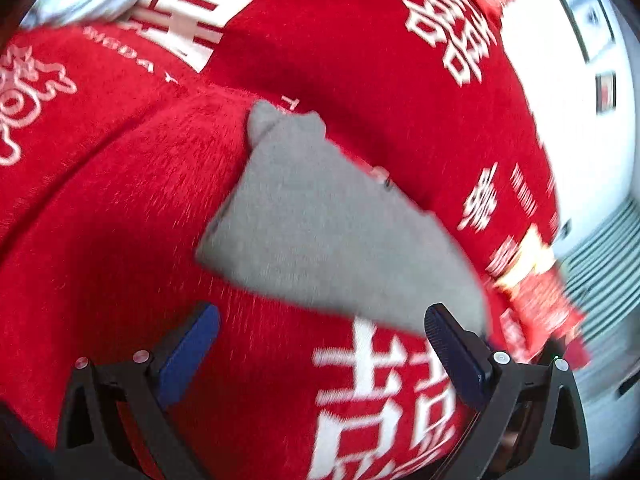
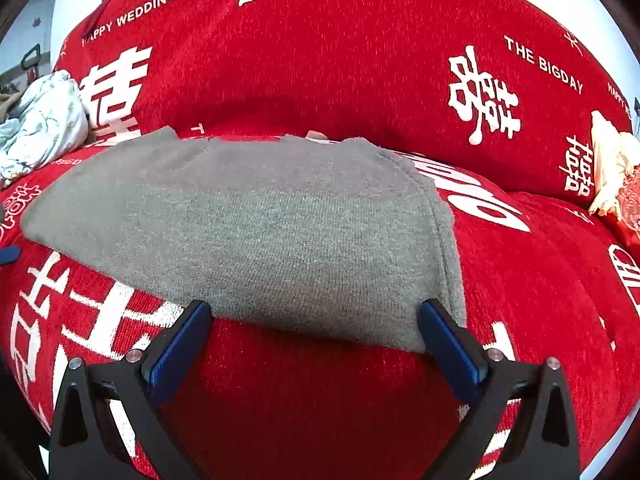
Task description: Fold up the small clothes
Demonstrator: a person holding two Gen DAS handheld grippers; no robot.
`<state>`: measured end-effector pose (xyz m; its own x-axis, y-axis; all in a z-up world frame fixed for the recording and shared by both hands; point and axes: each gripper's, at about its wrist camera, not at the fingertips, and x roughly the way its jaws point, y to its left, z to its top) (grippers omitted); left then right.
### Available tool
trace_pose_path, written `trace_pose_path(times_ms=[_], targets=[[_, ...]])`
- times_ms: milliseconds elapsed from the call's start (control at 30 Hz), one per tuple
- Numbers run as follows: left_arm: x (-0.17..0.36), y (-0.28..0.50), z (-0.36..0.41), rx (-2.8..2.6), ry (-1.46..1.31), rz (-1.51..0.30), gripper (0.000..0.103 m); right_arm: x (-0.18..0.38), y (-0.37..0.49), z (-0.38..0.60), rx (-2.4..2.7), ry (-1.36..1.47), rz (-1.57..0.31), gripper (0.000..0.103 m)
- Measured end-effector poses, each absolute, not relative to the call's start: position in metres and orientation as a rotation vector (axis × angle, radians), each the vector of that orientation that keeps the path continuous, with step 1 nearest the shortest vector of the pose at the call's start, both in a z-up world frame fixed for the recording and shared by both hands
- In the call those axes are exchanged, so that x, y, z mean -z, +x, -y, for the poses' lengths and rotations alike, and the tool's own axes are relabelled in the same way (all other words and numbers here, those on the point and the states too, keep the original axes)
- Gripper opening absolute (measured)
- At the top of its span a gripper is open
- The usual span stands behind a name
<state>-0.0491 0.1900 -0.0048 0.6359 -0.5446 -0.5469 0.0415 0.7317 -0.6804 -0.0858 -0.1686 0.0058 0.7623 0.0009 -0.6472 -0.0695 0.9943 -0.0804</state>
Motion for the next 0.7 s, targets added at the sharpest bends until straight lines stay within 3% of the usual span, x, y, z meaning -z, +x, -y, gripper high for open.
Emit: trace_pose_path(times_ms=[333, 367, 400, 467, 567, 700], targets=[[0.007, -0.010, -0.199, 0.349, -0.872, -0.717, 0.102, -0.007, -0.087, 0.170, -0.050, -0.104, -0.710, 0.103], [0.006, -0.011, -0.200, 0.347, -0.874, -0.705, 0.098, -0.009, -0.085, 0.169, -0.047, -0.101, -0.729, 0.103], [0.006, -0.009, -0.200, 0.346, -0.869, -0.699, 0.089, -0.012, -0.082, 0.169, -0.046, -0.092, -0.756, 0.103], [0.015, 0.000, -0.201, 0.405, -0.880, -0.729, 0.033, -0.020, -0.077, 0.169, -0.064, -0.051, -0.797, 0.103], [0.034, 0.003, -0.212, 0.391, -0.957, -0.755, 0.011, -0.044, -0.067, 0.167, -0.139, 0.089, -0.794, 0.103], [0.036, 0.005, -0.218, 0.407, -0.996, -0.773, 0.011, -0.076, -0.031, 0.145, -0.136, 0.176, -0.737, 0.103]])
